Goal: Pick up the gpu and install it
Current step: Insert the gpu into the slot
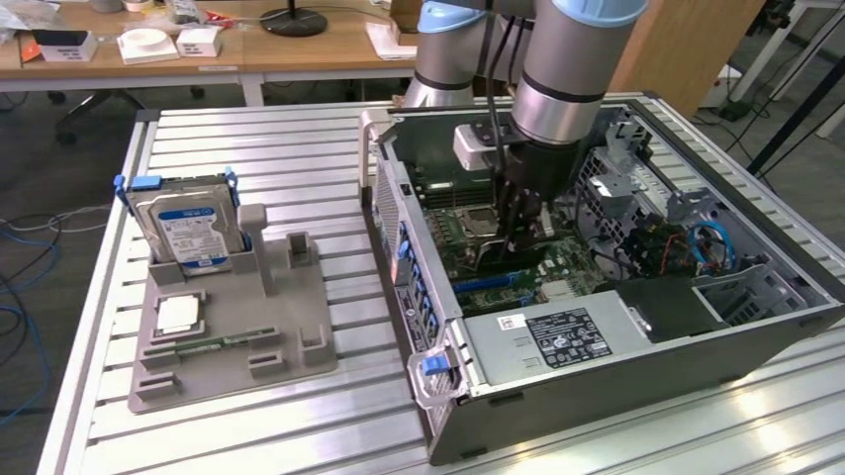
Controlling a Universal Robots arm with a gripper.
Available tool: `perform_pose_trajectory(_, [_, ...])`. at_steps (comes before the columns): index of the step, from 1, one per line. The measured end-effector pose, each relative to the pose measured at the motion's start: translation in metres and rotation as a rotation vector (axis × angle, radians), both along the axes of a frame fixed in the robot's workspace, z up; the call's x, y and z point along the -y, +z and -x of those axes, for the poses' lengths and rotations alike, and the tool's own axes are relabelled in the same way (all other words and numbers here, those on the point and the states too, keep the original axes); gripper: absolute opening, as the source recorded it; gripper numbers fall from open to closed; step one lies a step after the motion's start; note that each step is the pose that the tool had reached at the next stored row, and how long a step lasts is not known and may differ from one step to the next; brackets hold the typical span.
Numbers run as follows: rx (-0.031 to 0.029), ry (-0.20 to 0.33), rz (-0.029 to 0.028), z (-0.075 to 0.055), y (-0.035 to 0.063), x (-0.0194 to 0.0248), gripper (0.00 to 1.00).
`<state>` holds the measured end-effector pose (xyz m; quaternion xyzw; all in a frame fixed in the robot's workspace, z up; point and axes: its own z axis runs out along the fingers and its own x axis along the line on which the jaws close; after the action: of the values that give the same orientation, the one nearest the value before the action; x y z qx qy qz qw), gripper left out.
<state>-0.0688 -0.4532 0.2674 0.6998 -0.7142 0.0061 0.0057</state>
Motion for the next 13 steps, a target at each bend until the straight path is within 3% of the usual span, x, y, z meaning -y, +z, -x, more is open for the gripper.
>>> perform_pose_trajectory(13, [0.0001,0.000,0.0008,0.0025,-0.0055,0.0000,0.26])
